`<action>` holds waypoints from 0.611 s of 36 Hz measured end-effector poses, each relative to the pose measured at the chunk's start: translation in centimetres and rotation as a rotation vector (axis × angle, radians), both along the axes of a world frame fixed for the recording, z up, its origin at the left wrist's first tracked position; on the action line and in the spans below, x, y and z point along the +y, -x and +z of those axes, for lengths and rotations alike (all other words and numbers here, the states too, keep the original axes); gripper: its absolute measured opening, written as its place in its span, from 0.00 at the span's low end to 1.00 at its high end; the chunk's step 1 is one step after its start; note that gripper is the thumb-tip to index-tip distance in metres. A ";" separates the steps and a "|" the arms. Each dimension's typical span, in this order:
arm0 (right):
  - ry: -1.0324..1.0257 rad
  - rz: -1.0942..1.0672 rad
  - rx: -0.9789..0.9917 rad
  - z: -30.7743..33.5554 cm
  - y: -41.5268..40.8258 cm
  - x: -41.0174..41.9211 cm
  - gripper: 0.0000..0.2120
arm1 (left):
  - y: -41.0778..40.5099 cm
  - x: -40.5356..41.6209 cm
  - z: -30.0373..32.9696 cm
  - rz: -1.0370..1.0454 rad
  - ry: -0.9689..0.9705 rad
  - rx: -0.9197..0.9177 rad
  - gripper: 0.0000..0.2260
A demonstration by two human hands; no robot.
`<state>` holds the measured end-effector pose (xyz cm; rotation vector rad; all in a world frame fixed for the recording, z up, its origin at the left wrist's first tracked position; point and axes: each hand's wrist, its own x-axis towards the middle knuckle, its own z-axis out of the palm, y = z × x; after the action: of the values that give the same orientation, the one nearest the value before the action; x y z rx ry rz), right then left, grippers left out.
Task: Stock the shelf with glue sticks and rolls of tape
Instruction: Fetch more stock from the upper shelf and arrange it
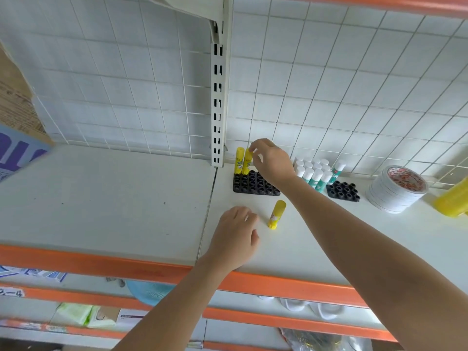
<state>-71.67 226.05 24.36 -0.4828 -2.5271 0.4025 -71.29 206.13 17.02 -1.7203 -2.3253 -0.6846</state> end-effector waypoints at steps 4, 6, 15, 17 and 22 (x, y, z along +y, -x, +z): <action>-0.168 0.056 0.057 -0.2 -0.4 0.3 0.12 | -0.1 0.0 0.0 -0.006 -0.006 -0.009 0.15; -0.196 0.069 0.042 -0.3 -0.5 0.6 0.16 | -0.2 0.0 0.0 -0.005 -0.013 -0.013 0.14; -0.237 0.081 -0.132 1.1 -0.3 0.6 0.18 | 0.0 0.2 -0.1 0.006 -0.006 -0.001 0.14; -0.200 0.066 -0.190 1.3 -0.6 0.6 0.20 | 0.0 0.3 -0.1 0.003 -0.006 0.001 0.14; 0.021 0.082 -0.254 1.6 -1.7 0.3 0.24 | 0.0 0.2 -0.1 -0.008 -0.018 -0.010 0.13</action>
<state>-69.95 226.30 25.93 -0.4646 -2.7973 0.4215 -71.30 206.30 16.95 -1.7229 -2.3125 -0.7150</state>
